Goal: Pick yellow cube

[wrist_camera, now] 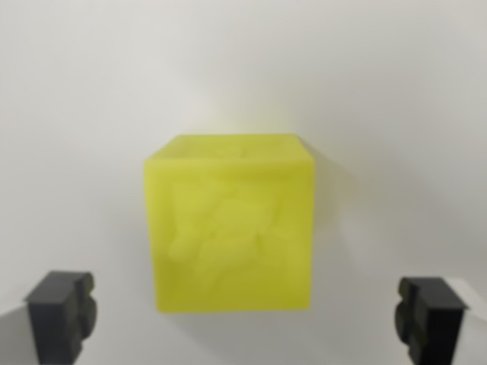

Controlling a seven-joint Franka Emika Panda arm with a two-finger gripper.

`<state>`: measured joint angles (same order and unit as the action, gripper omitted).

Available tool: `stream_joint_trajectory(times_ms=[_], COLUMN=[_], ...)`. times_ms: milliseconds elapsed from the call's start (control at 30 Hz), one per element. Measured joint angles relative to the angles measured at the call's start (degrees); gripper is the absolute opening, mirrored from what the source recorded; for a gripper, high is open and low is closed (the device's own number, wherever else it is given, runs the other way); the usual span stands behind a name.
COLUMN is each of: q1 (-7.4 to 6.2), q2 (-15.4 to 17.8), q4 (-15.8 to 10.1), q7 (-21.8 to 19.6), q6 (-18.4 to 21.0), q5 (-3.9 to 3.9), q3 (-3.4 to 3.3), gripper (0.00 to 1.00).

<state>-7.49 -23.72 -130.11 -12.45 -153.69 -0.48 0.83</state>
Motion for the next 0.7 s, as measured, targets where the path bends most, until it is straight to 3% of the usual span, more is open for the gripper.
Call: stream_joint_trajectory(times_ms=[700], q1=[-0.46], q2=[-7.4], q4=[1.5], q7=[0.9], q6=[-6.0], q5=[-0.5], q3=[-0.07], gripper=[1.0])
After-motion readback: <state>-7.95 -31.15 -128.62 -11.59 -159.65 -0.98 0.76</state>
